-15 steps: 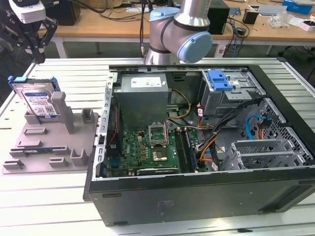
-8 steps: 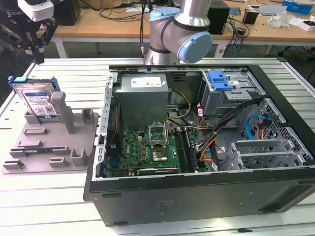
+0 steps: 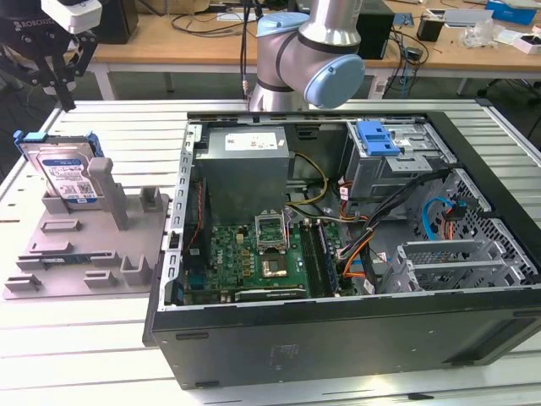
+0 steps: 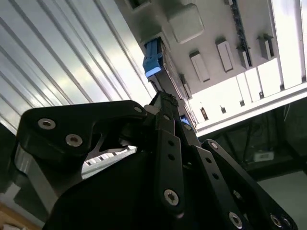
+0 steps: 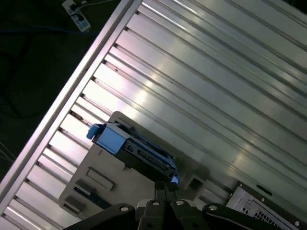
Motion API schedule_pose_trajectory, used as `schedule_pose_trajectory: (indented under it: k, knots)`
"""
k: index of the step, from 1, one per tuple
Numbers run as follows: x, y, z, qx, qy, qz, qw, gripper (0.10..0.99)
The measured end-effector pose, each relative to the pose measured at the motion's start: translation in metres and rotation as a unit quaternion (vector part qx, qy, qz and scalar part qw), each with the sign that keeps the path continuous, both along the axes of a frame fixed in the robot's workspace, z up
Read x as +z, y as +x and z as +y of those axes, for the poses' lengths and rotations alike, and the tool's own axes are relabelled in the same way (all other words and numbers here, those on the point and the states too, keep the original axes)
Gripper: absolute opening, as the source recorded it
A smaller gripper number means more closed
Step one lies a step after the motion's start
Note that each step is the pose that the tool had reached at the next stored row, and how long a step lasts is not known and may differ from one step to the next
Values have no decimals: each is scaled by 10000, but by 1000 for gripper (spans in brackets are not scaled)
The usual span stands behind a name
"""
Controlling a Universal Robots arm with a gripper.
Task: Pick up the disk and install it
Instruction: 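Pick up the disk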
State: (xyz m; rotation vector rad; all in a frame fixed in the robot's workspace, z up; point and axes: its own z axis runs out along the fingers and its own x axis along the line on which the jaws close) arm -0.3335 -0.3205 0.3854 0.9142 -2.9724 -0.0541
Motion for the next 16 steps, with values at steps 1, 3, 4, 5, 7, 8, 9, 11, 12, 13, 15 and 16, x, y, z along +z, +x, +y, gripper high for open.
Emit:
schedule_pose_trajectory:
  k: [1,3,4,5,7,8,9,11,12,13,15,16]
  knots:
    - [-1,0,0,93,0,0,10000,106]
    - [-4,0,0,367,0,0,9993,106]
    - [-5,0,0,514,0,0,9987,106]
    - [-6,0,0,607,0,0,9982,106]
    - [-11,0,0,884,0,0,9961,106]
    - [-12,0,0,1080,0,0,9942,106]
    - [-13,0,0,1172,0,0,9931,106]
    - [-14,0,0,1412,0,0,9900,106]
    - [-15,0,0,1504,0,0,9886,106]
    - [-15,0,0,1592,0,0,9872,106]
    - [-16,0,0,1767,0,0,9843,106]
    - [-16,0,0,1866,0,0,9824,106]
